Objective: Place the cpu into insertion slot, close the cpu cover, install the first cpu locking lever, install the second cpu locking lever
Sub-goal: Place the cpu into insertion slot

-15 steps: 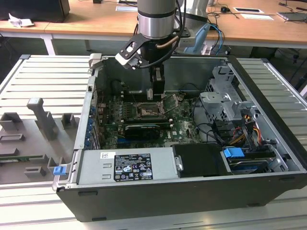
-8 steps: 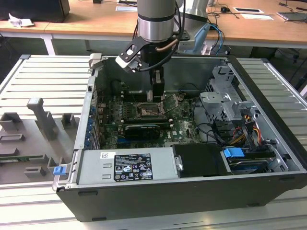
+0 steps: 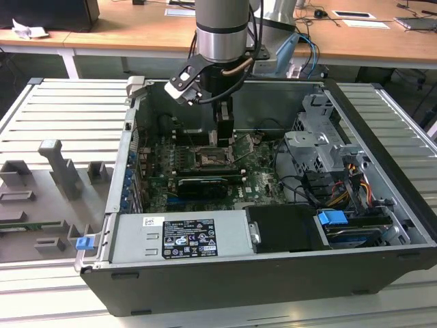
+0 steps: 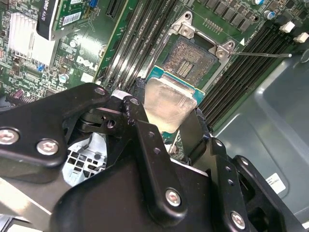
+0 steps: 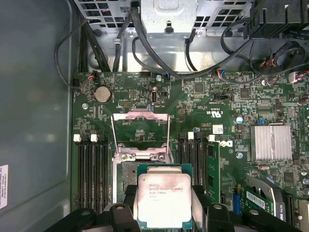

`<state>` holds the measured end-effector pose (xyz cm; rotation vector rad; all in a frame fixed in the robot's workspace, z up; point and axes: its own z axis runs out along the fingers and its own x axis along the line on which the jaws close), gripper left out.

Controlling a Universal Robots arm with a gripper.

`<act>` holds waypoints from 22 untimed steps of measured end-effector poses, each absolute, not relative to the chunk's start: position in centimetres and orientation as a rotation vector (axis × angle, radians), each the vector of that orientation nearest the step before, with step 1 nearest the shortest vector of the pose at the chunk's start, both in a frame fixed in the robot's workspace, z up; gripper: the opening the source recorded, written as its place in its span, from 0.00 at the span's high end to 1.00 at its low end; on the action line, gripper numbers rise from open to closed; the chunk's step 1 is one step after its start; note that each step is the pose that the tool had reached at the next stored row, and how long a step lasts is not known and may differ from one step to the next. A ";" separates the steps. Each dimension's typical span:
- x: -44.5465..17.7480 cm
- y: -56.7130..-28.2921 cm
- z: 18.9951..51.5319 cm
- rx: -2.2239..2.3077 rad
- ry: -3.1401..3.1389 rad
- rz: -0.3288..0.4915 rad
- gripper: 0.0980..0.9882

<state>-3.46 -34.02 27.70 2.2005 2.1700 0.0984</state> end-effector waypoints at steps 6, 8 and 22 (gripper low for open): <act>-3.5 -34.0 27.5 2.201 2.170 0.098 0.52; -3.5 -34.0 27.4 2.201 2.169 0.098 0.52; -3.5 -34.0 26.8 2.202 2.169 0.098 0.52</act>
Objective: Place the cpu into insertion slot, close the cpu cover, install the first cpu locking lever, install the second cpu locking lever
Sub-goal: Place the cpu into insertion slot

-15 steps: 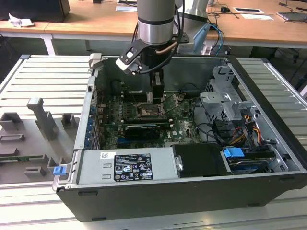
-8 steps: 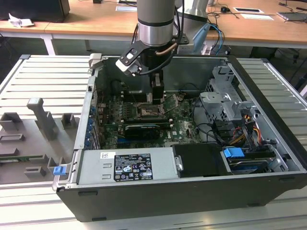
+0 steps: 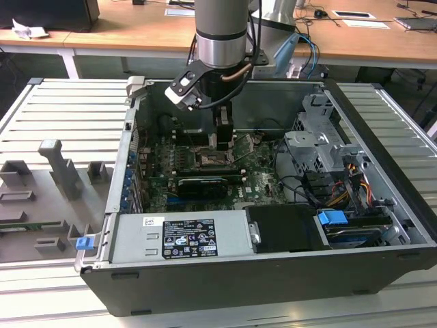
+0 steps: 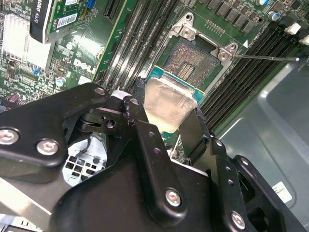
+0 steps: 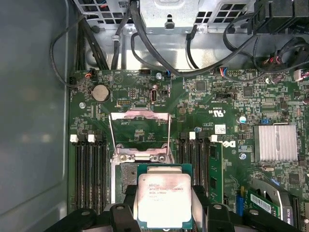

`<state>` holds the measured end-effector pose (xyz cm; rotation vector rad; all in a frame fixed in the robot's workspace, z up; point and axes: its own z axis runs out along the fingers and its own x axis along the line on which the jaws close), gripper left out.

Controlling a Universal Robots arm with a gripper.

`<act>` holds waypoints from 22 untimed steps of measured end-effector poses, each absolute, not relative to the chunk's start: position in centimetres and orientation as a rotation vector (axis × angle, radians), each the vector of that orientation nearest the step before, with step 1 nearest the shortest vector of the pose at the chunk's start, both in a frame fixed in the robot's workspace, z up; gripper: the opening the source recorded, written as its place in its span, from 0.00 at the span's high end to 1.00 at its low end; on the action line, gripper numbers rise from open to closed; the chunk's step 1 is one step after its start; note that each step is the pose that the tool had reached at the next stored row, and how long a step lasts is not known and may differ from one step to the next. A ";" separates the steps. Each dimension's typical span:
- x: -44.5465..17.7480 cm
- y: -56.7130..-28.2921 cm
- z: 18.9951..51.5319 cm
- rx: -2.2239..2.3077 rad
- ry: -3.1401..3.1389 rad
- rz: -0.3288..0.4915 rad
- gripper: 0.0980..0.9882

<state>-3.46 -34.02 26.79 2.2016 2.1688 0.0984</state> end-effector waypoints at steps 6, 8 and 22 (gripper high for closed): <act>-3.5 -34.0 26.5 2.202 2.169 0.099 0.52; -3.5 -34.0 26.4 2.202 2.169 0.098 0.52; -3.5 -34.0 25.1 2.201 2.168 0.097 0.52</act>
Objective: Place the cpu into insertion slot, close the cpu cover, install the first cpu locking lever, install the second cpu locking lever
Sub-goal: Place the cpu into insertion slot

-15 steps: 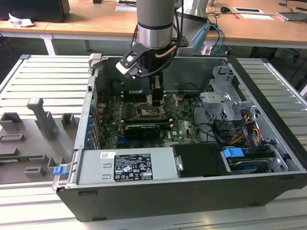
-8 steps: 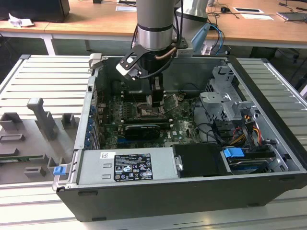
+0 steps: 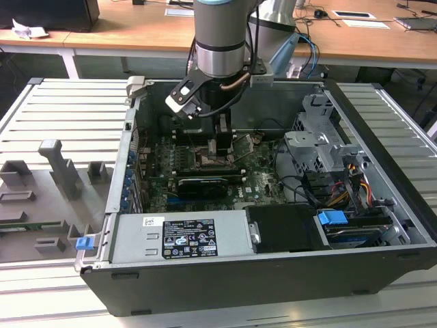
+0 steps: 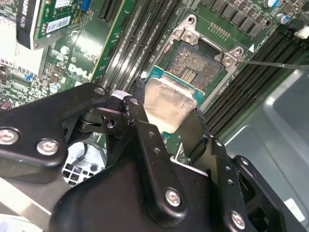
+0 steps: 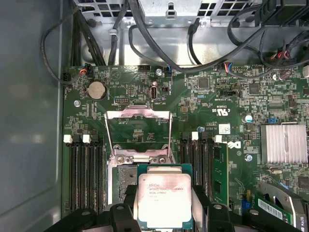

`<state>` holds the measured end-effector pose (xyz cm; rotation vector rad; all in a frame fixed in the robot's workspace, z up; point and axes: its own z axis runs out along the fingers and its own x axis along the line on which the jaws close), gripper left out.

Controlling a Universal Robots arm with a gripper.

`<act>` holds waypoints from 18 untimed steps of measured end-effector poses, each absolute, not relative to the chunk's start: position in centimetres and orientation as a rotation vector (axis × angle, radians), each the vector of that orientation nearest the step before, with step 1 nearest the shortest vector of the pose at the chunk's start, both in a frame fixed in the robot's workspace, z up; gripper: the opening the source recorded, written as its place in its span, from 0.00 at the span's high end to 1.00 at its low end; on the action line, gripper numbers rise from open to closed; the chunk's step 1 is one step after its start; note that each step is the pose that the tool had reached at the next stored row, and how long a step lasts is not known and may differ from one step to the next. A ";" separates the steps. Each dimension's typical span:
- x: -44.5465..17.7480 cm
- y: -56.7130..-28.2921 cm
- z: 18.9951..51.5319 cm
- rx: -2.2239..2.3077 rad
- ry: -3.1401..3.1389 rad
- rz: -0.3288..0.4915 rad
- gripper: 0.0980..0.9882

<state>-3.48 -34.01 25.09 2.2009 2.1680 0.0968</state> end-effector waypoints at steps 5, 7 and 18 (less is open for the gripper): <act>-3.6 -33.9 24.5 2.189 2.183 0.099 0.52; -3.7 -33.7 24.3 2.188 2.184 0.099 0.52; -4.2 -33.1 23.5 2.188 2.184 0.099 0.52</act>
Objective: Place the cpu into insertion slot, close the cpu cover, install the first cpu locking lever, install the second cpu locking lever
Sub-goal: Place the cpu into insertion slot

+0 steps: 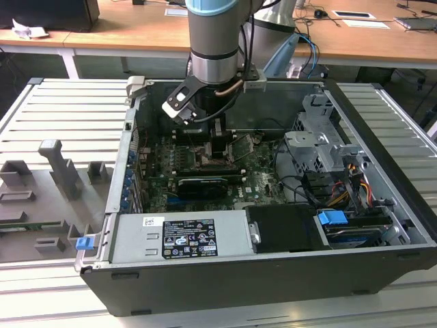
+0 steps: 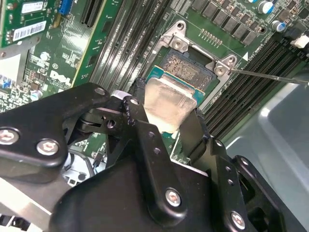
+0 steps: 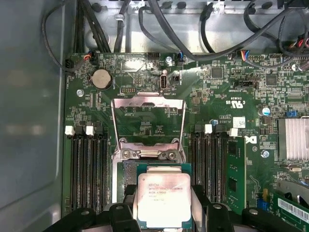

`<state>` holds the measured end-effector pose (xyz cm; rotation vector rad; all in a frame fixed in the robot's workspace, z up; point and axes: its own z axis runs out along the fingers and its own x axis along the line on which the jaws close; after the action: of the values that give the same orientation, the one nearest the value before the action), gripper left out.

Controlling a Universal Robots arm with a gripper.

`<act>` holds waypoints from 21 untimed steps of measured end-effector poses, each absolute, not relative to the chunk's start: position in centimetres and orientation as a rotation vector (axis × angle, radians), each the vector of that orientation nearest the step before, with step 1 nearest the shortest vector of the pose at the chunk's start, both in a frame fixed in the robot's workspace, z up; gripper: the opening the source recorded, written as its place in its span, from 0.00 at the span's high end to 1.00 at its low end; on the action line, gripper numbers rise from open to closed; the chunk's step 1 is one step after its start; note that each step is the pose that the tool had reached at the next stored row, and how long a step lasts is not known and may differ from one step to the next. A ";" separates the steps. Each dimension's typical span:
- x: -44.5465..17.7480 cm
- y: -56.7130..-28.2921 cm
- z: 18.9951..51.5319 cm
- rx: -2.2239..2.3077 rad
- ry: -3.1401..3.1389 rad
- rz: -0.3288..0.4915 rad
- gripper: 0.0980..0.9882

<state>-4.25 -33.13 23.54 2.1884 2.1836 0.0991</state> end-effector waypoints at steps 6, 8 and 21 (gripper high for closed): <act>-4.3 -33.1 23.3 2.188 2.184 0.099 0.52; -4.2 -33.1 23.1 2.188 2.184 0.099 0.52; -4.4 -33.1 22.2 2.188 2.184 0.099 0.52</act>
<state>-4.43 -33.09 22.18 2.1881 2.1836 0.0987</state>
